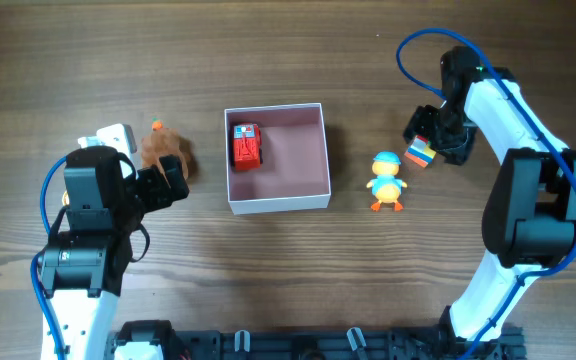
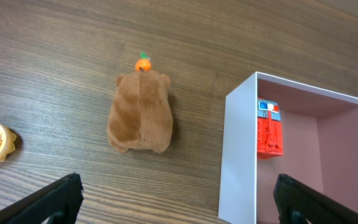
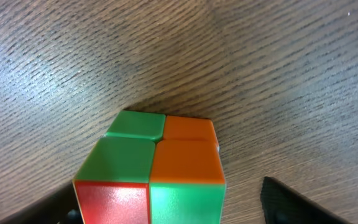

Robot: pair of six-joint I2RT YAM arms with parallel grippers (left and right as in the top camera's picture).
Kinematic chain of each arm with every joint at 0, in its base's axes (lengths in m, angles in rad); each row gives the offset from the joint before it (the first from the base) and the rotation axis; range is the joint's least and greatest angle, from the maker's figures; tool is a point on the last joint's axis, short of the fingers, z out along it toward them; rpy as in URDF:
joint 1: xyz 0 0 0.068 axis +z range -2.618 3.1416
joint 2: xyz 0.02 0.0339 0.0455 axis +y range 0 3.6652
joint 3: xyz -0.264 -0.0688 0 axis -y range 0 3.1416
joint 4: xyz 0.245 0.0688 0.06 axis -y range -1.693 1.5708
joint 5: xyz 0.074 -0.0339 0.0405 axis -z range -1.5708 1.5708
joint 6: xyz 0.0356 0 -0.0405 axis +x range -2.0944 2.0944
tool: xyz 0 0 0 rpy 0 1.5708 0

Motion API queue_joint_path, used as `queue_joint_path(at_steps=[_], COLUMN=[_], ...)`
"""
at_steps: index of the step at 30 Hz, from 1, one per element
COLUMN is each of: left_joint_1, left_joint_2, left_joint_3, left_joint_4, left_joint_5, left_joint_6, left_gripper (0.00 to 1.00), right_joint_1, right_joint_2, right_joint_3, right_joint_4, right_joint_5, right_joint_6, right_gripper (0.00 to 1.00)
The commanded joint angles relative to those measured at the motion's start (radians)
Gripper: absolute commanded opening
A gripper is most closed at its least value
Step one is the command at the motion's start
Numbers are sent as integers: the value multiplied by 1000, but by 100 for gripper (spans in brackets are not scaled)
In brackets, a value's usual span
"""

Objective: Pack container
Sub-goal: 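Move the right gripper to the Rubik's cube and grasp it, then place the cube in the box beside the truck, release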

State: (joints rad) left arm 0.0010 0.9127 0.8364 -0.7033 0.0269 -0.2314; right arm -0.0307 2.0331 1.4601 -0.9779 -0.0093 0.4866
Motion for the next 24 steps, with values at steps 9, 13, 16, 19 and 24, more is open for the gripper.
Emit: queue_joint_path(at_steps=[9, 13, 16, 19, 24], left_joint_1=[-5, -5, -5, -5, -5], left_joint_2=[4, 4, 4, 4, 4], left_joint_3=[20, 20, 20, 20, 20], left_joint_4=[2, 2, 2, 3, 2], left_joint_5=[-5, -6, -5, -6, -5], left_joint_6=[-9, -9, -9, -9, -9], left_gripper=[100, 100, 100, 100, 100], right_joint_1=[2, 2, 2, 2, 80], right_joint_2=[9, 9, 9, -10, -244], right_joint_3=[0, 0, 0, 0, 82], right_joint_4=[5, 5, 5, -3, -50], right_joint_5=[-11, -14, -14, -11, -8], right_joint_6=[10, 10, 10, -27, -179], right_gripper=[51, 45, 27, 4, 4])
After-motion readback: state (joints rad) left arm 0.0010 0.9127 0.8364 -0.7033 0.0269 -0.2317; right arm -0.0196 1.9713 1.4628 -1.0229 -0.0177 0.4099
